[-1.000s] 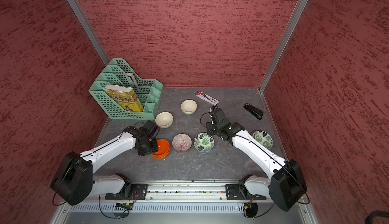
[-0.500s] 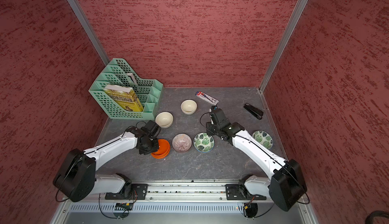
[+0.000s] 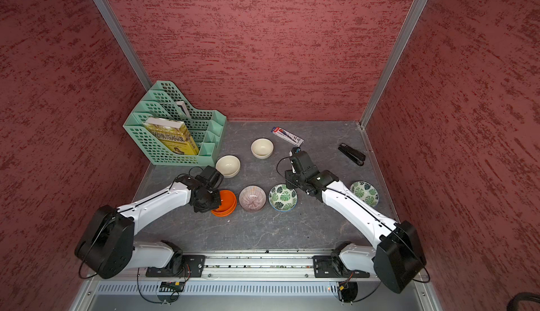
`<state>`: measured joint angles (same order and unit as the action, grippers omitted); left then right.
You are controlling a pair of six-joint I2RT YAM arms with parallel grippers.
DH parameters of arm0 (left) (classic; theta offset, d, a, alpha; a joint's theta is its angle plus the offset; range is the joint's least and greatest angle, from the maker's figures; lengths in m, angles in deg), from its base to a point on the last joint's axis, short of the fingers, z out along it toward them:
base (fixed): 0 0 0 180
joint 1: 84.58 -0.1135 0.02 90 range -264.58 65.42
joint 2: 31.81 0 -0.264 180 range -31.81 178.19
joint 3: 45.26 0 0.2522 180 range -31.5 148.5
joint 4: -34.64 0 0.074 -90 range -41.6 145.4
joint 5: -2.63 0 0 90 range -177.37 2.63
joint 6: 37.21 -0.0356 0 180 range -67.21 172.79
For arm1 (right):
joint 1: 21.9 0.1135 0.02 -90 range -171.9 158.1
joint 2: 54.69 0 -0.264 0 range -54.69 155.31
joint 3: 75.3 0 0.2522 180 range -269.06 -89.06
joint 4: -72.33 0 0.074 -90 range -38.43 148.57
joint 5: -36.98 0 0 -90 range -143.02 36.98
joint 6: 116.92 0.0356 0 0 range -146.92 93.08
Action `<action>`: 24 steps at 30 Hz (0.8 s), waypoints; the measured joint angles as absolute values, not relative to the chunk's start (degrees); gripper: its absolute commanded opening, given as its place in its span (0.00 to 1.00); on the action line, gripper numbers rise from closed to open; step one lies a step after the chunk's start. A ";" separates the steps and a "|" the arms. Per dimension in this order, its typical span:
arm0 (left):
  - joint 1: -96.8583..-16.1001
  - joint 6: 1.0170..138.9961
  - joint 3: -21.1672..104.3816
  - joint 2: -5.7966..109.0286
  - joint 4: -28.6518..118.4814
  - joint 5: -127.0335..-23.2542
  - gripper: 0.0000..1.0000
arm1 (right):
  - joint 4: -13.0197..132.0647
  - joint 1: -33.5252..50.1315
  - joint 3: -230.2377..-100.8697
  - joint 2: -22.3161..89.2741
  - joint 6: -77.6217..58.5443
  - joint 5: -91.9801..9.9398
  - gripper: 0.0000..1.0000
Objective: Stack the bowls
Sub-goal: Adjust the bowl at the center of the board.
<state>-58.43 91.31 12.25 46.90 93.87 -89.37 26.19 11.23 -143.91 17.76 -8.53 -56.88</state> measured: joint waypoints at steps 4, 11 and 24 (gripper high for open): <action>-59.24 90.57 13.08 47.98 93.19 -89.42 0.28 | 26.19 11.36 -143.91 17.87 -8.53 -56.86 0.51; -59.78 89.58 13.21 48.59 92.23 -89.33 0.33 | 26.17 11.40 -143.91 17.87 -8.51 -56.88 0.52; -59.89 88.12 13.36 48.74 92.08 -89.37 0.57 | 26.06 11.44 -143.91 17.87 -8.27 -56.99 0.54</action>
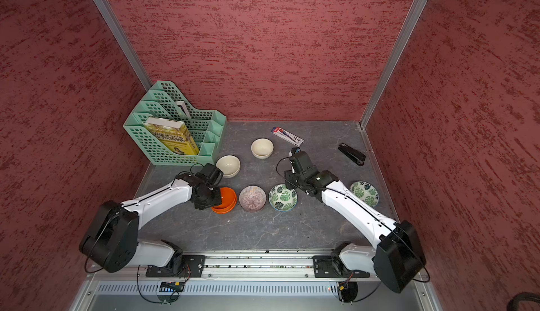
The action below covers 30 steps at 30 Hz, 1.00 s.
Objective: Stack the bowls
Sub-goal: Adjust the bowl at the center of the board, then pick up the bowl from the center of the board.
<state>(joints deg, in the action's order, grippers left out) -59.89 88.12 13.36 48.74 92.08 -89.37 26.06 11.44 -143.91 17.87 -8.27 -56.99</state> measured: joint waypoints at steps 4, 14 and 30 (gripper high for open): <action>-59.89 87.16 15.05 47.06 93.45 -89.53 0.77 | 25.29 11.42 -143.91 17.74 -7.66 -58.47 0.56; -59.65 81.54 24.75 40.61 99.12 -93.53 1.00 | 17.78 1.00 -143.48 14.31 -1.97 -67.98 0.59; -57.81 76.25 36.90 44.87 104.97 -96.94 1.00 | 17.54 -24.47 -139.56 22.00 -1.25 -71.46 0.60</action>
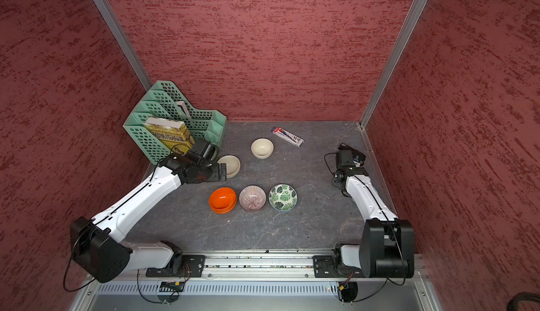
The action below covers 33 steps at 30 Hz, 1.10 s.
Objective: Stack the bowls
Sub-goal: Pick up the bowl from the center of the board.
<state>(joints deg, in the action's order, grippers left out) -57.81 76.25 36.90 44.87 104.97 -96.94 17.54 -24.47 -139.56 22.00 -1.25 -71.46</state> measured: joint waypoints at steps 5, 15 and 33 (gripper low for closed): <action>-56.87 76.25 38.81 46.01 106.88 -98.01 1.00 | 20.25 -28.84 -139.67 26.81 -2.63 -70.76 0.60; -55.85 76.32 41.60 48.15 108.03 -99.71 1.00 | 25.34 -32.31 -139.65 33.91 -4.81 -67.83 0.52; -55.04 76.27 41.58 50.69 107.31 -101.02 1.00 | 28.09 -28.29 -137.42 29.87 -8.49 -66.58 0.00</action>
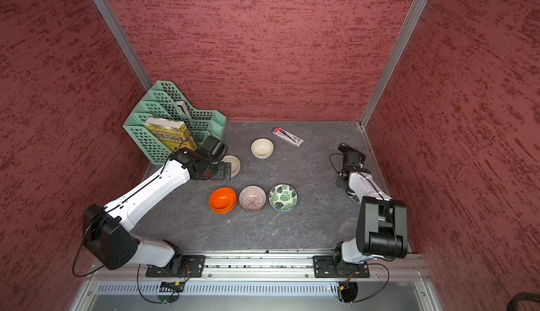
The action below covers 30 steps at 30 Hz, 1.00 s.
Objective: Stack the bowls
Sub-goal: Pick up the bowl from the center of the board, then place the bowl on the bowl.
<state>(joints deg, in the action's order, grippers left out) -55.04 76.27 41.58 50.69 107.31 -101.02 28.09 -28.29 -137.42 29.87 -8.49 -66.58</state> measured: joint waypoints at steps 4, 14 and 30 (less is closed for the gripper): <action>-55.04 76.29 41.58 51.78 106.53 -101.00 1.00 | 23.06 -18.41 -138.95 28.16 -8.51 -65.69 0.00; -56.13 76.34 40.66 52.02 103.79 -101.20 1.00 | 13.05 9.91 -155.10 26.59 -9.16 -67.13 0.00; -67.91 76.49 45.47 51.87 101.61 -99.30 1.00 | 3.70 27.44 -159.83 30.79 -8.31 -67.81 0.00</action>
